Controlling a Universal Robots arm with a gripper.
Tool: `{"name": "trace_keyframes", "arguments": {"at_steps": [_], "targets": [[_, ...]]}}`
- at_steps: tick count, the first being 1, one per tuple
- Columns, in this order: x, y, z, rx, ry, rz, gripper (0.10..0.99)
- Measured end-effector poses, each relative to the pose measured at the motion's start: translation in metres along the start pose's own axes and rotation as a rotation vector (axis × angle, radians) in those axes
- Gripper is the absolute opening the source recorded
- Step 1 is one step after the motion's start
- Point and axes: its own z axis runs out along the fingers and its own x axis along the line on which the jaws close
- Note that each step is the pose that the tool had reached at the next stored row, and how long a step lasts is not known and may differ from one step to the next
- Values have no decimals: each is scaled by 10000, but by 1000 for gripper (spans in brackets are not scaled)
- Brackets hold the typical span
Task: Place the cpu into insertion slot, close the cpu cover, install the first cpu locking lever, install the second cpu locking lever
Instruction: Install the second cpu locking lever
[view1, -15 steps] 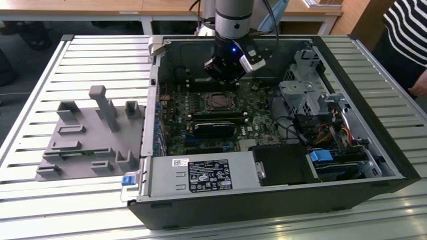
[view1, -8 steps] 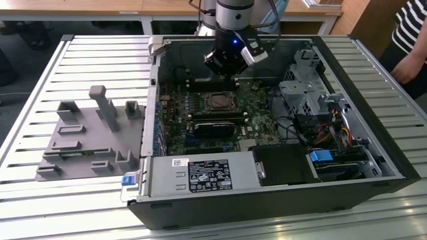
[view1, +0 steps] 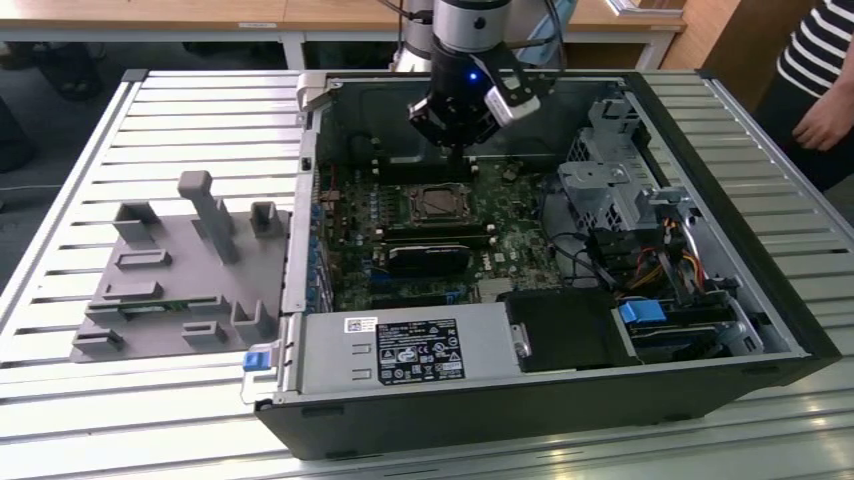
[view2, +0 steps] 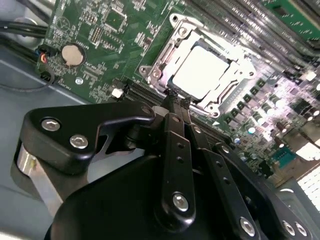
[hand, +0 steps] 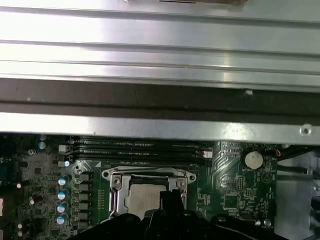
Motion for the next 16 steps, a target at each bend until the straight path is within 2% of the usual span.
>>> {"name": "trace_keyframes", "arguments": {"at_steps": [6, 11, 16], "targets": [[3, -148, -2, -14, 15, 2, 106], [4, -222, -4, -36, 177, 5, 106], [6, -339, -4, -144, 203, 6, 106]]}}
